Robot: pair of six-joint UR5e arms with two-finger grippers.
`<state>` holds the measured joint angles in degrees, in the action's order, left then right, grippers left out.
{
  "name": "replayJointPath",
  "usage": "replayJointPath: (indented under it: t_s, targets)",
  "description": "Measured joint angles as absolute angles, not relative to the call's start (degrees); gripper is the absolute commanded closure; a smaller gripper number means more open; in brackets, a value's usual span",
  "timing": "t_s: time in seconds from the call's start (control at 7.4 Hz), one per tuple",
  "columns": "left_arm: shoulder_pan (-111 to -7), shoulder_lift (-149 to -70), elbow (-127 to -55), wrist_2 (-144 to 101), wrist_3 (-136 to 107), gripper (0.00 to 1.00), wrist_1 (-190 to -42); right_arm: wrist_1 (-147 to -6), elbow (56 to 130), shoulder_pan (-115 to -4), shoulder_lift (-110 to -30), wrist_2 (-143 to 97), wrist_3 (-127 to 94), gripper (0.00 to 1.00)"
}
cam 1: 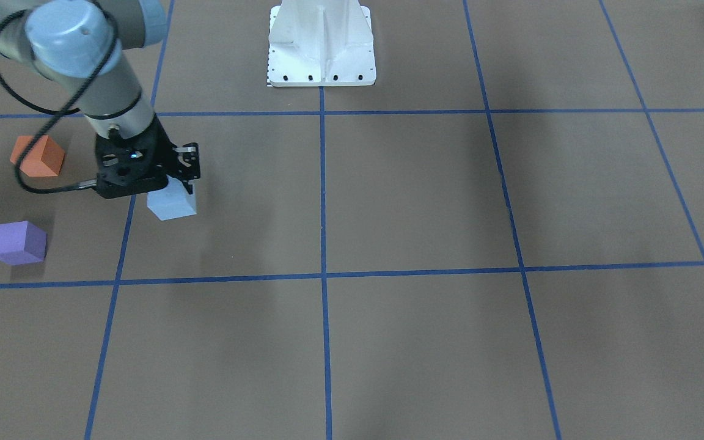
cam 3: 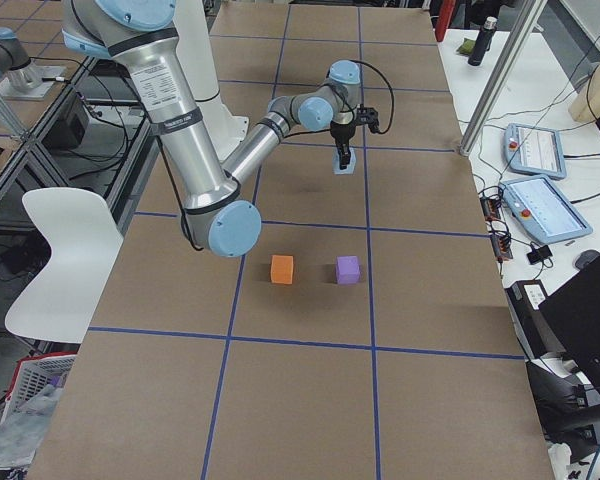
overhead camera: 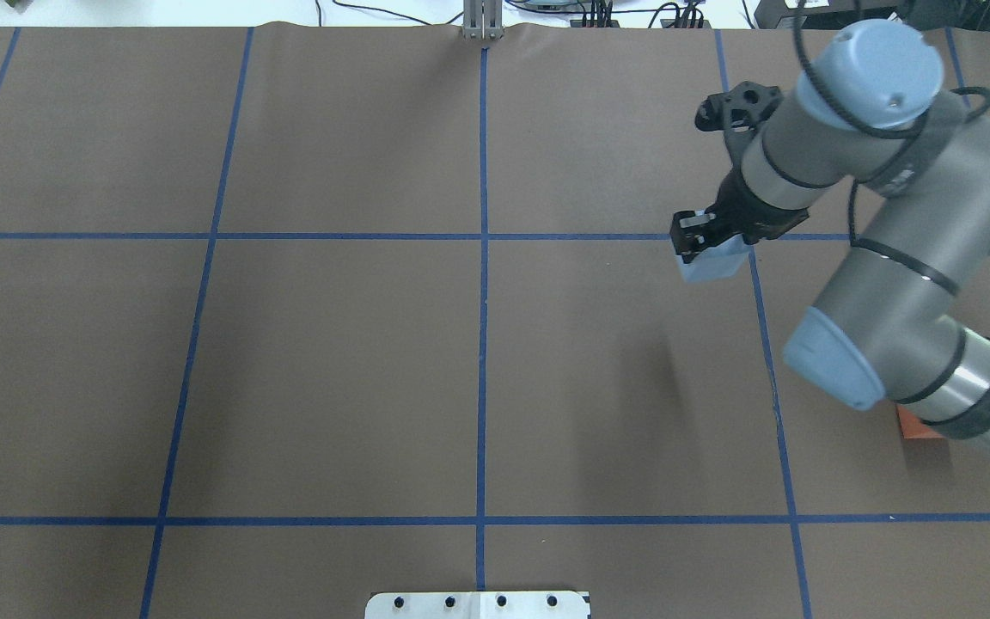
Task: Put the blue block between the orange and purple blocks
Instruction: 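Lower the light-blue cube into the gap between purple and orange cubes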
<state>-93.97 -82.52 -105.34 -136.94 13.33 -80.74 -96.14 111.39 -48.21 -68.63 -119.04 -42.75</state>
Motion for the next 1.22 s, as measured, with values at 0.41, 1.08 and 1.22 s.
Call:
replayJointPath:
  t_s: [0.41,1.08,1.22]
  targets:
    - [-94.0,-82.2,-106.4,-137.0,13.0,0.0,-80.8,-90.2,116.5,-56.8,-87.0,-122.4,-31.5,0.97]
    - [-94.0,-81.3,-107.9,-137.0,12.8,0.0,-80.8,-55.3,104.8,-58.6,-101.4,-124.0,-46.2,0.97]
    - [-94.0,-81.3,-108.0,-137.0,12.8,0.0,-80.8,-50.7,102.1,-56.8,-101.3,-122.7,-49.7,0.96]
